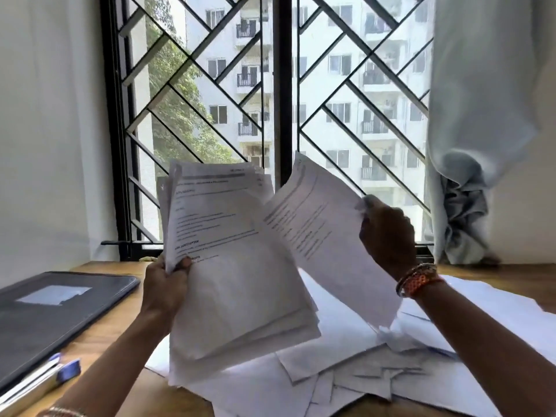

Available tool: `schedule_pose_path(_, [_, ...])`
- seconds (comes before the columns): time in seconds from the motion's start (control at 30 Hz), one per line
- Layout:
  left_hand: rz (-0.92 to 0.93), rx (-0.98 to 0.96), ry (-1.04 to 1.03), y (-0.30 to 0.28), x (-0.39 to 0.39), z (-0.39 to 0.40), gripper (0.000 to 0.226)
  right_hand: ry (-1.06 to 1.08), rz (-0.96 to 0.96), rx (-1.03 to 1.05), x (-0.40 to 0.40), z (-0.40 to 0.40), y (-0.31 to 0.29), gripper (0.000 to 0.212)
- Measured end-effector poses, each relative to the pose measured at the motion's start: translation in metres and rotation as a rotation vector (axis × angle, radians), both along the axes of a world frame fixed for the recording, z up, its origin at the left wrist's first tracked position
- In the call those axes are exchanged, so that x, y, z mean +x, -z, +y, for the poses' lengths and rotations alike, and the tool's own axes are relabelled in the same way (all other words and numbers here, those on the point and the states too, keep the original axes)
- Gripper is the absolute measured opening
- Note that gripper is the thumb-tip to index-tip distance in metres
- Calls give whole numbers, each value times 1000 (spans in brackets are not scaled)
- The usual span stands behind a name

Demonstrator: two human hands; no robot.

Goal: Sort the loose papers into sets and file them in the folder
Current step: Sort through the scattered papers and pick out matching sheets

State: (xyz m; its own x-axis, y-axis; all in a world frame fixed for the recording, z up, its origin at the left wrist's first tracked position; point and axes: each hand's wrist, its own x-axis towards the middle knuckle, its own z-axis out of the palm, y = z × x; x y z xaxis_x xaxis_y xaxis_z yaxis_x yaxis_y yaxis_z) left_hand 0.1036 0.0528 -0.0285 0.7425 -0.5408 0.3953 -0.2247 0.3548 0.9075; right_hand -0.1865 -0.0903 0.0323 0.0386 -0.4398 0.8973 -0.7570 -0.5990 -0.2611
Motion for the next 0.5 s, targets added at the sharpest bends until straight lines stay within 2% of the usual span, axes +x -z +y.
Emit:
schedule_pose_path(0.07, [47,21,-30,1,4,-2,16,190,98,-251,-28,9,-6,22])
schedule_pose_path(0.13, [100,34,-42,3,3,-5,18,258,133,-367,-58,20,-9,23])
schedule_pose_path(0.2, [146,50,-42,5,-2,-5,20,293,200,-406,-87,24,-4,29])
schedule_pose_path(0.3, [207,58,1,7,-4,-6,23,352,299,-332,-112,29,16,31])
schedule_pose_path(0.37, [211,62,3,7,-6,-6,22,351,376,-204,-119,27,34,27])
schedule_pose_path(0.4, [204,65,1,7,-7,-6,20,351,452,-75,-121,24,45,24])
schedule_pose_path(0.47, [199,70,9,7,-10,-6,18,329,678,365,-123,20,62,18])
schedule_pose_path(0.5, [198,70,22,8,-11,-5,18,264,767,633,-121,23,65,38])
